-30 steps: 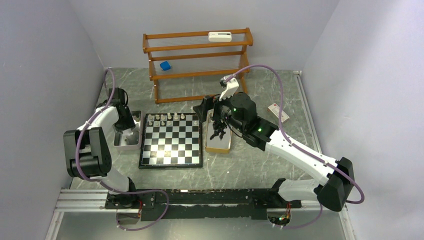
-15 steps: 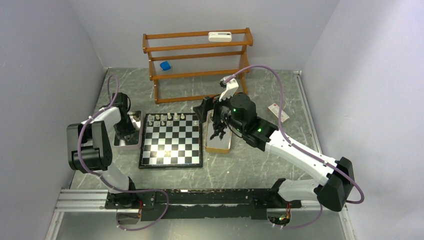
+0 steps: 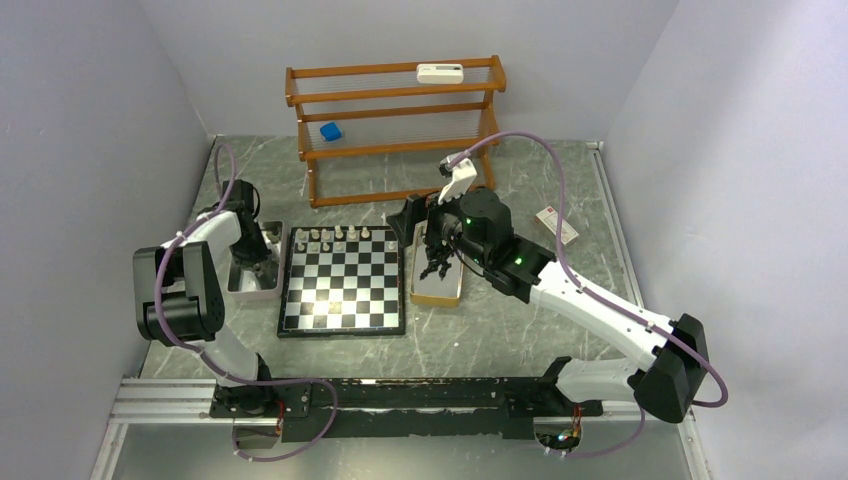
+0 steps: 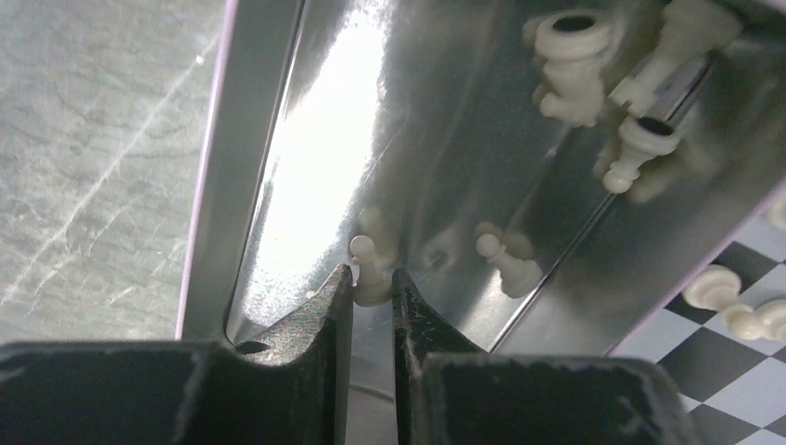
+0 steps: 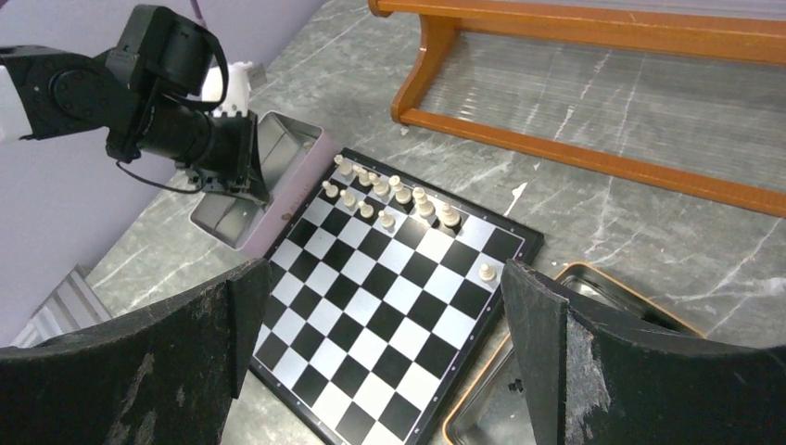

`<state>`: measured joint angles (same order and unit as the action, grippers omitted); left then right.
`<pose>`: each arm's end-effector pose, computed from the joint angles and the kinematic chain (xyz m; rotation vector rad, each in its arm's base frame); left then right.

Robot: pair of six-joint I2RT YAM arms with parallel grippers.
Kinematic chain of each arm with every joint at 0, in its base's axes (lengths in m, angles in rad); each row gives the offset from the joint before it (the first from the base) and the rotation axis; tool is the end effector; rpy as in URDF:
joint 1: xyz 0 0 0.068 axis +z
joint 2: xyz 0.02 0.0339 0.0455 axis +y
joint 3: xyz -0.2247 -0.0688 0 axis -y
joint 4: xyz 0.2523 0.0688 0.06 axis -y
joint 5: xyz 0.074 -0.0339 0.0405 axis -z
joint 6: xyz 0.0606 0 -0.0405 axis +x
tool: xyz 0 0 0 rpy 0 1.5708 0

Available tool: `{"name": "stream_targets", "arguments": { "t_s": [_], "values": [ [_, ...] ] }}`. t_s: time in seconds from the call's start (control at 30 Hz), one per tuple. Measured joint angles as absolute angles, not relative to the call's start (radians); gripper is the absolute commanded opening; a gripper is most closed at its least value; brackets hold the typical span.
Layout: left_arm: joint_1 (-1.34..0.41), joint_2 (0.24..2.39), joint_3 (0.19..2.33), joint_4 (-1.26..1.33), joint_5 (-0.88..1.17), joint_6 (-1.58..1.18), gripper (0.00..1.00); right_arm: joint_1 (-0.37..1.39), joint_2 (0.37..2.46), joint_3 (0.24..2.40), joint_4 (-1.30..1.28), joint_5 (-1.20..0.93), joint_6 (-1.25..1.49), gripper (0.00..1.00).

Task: Set up the chess pieces on the board
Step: Pick up the chess piece from the storage box, then place the chess piece on the chessboard.

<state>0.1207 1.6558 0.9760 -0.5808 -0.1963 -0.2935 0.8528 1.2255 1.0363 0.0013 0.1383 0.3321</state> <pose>0.3100 0.0495 0.0984 -0.6194 2.7379 0.2375 0.2265 0.2466 0.3114 -0.3663 1.7790 0.7340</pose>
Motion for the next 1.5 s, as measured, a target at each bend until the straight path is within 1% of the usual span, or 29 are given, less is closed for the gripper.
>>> {"name": "stream_targets", "arguments": {
  "t_s": [0.43,0.67,0.83,1.07,1.13,1.23,1.27,1.37,1.4,1.5],
  "values": [
    [0.123,1.649,0.998,-0.549,-0.178,-0.292,0.1,0.853,1.225,1.012,-0.003,0.096,0.355,1.0],
    [0.123,1.588,1.065,-0.566,-0.149,-0.278,0.1,0.853,1.227,1.012,0.001,0.081,0.405,1.0],
    [0.123,1.494,1.08,-0.564,-0.056,-0.265,0.11,0.853,1.227,1.012,-0.002,0.083,0.433,1.0],
    [0.096,1.32,1.051,-0.509,0.187,-0.245,0.12,0.817,1.232,1.039,-0.013,0.028,0.527,0.99],
    [0.059,1.278,1.036,-0.485,0.263,-0.239,0.11,0.79,1.25,1.068,-0.01,-0.018,0.549,0.9],
    [-0.025,1.23,1.012,-0.455,0.355,-0.227,0.11,0.733,1.299,1.113,0.009,-0.134,0.58,0.64],
    [-0.056,1.217,1.004,-0.447,0.381,-0.223,0.13,0.713,1.321,1.125,0.018,-0.178,0.591,0.58],
    [-0.138,1.18,0.981,-0.424,0.44,-0.204,0.08,0.673,1.39,1.155,0.039,-0.293,0.63,0.43],
    [-0.171,1.162,0.967,-0.41,0.461,-0.193,0.07,0.665,1.416,1.166,0.044,-0.331,0.644,0.39],
    [-0.228,1.111,0.927,-0.386,0.511,-0.167,0.08,0.655,1.49,1.189,0.064,-0.444,0.684,0.38]
  ]
}}
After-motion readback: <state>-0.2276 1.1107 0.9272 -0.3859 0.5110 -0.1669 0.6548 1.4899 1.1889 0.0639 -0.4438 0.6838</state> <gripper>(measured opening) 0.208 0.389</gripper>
